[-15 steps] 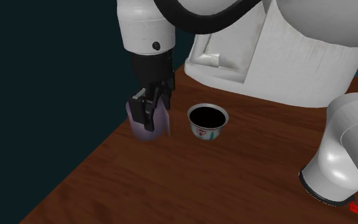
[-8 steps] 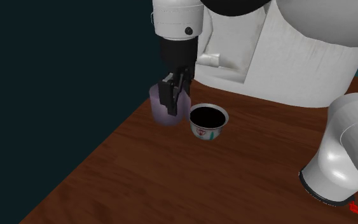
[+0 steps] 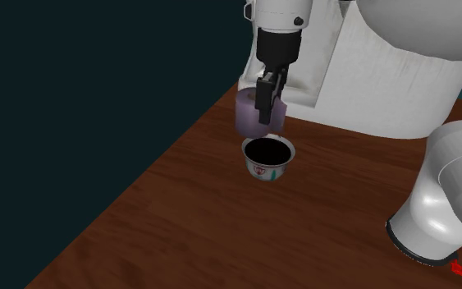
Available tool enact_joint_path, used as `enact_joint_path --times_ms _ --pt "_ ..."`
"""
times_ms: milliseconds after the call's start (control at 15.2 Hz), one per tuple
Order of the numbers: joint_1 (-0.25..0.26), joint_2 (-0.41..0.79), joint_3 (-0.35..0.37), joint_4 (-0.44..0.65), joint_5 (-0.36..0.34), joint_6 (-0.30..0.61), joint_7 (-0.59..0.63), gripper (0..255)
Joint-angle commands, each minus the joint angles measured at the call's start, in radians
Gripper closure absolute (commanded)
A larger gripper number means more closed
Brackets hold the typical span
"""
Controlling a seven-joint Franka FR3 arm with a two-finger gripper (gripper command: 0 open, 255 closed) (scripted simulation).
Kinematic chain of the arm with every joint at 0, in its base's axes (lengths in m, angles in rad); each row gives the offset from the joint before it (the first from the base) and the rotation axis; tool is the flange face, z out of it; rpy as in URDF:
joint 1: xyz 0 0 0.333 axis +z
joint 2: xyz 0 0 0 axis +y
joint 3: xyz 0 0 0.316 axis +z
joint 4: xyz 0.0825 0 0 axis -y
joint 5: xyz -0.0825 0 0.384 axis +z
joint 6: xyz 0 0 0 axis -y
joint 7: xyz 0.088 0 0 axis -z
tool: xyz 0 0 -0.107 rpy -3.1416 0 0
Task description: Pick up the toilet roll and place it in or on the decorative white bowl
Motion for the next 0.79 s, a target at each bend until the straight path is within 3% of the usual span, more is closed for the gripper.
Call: enact_joint_path --times_ms 0,132,726 --pt "-0.02 -0.037 -0.035 -0.027 -0.022 -0.009 -0.044 255" --pt "-0.046 -0.078 -0.076 -0.047 -0.052 -0.027 -0.095 255" --pt "-0.05 -0.067 -0.086 -0.16 -0.06 0.098 -0.093 255"
